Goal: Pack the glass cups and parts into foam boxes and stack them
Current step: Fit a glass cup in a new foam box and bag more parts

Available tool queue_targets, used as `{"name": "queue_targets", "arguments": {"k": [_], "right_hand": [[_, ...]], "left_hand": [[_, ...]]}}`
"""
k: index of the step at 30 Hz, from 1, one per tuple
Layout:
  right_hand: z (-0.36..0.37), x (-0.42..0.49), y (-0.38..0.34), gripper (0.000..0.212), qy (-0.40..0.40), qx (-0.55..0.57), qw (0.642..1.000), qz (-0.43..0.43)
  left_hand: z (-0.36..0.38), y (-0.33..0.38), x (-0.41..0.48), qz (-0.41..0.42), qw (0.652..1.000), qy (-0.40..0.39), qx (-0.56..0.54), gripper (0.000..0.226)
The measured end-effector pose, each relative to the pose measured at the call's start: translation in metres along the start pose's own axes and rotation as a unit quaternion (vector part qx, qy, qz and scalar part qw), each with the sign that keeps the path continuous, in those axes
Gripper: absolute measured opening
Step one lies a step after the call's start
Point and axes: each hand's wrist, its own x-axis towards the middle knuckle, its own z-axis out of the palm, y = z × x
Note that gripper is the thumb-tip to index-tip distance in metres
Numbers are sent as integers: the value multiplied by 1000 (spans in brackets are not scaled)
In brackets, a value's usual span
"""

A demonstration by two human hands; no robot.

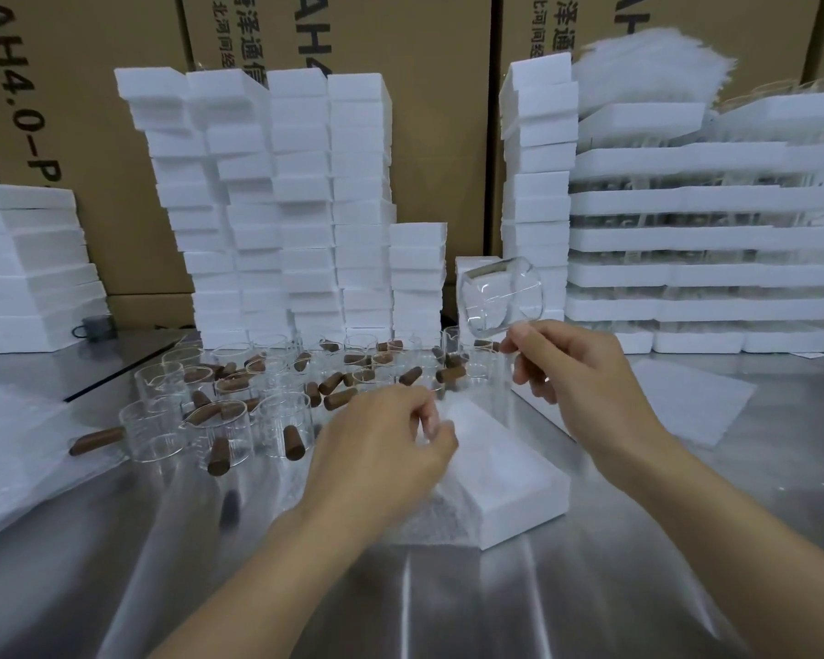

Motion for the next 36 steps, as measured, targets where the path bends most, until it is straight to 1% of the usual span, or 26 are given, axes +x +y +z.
{"name": "queue_targets", "arguments": {"k": [2, 4, 5, 7, 10, 12, 14, 16, 18, 19, 21, 22, 25, 26, 27, 28, 30, 32, 33, 34, 36], "right_hand": [[-5, 2, -2, 31, -75, -1, 997, 6], [-7, 0, -3, 30, -148, -18, 989, 12], [-6, -1, -3, 29, -170, -29, 985, 15], [-2, -4, -2, 31, -186, -48, 981, 13], [-1, -4, 0, 34, -184, -90, 979, 11], [-3, -4, 0, 31, -180, -147, 973, -2], [0, -7, 3, 24, -166, -231, 958, -38], [10, -13, 4, 23, -154, -291, 942, -65], [19, -16, 3, 30, -154, -316, 934, -69], [21, -17, 3, 35, -155, -315, 934, -65], [20, -18, 1, 38, -150, -286, 946, -23], [20, -18, 0, 36, -139, -265, 954, 16], [23, -15, -4, 20, -94, -194, 967, 137], [24, -13, -6, 23, -92, -185, 964, 170], [24, -13, -8, 30, -94, -174, 961, 193], [23, -14, -6, 37, -97, -140, 963, 206], [19, -18, -3, 42, -64, -30, 973, 218], [17, -22, -2, 46, -51, 48, 971, 227], [17, -21, -2, 46, -57, 75, 968, 231], [18, -20, -4, 40, -55, 100, 965, 238], [17, -18, -7, 19, -30, 117, 958, 261]], "left_hand": [[-1, -5, 6, -29, 993, 34, -109, 30], [-3, -7, 12, -43, 981, 76, -170, 36], [-3, -7, 14, -46, 976, 93, -191, 37], [-5, -7, 17, -56, 961, 124, -242, 38], [-7, -8, 20, -65, 938, 161, -299, 41], [-8, -6, 19, -47, 937, 168, -302, 34], [-7, -2, 14, -4, 946, 157, -283, 26], [-3, 2, 7, 56, 962, 149, -222, 20], [1, 6, 1, 107, 971, 153, -148, 14], [2, 8, -1, 124, 971, 157, -129, 11], [4, 9, -3, 153, 970, 148, -121, 6], [6, 10, -5, 169, 968, 136, -122, 6], [14, 16, -10, 212, 963, 83, -145, 9], [16, 18, -13, 218, 961, 65, -160, 10], [18, 21, -15, 222, 958, 47, -174, 11], [19, 24, -18, 227, 956, 31, -183, 12], [21, 29, -24, 239, 951, 6, -194, 15], [20, 34, -29, 235, 944, -5, -234, 18], [18, 36, -29, 222, 940, 1, -260, 17], [15, 36, -28, 206, 938, 25, -276, 16], [7, 32, -21, 163, 940, 109, -280, 8]]}}
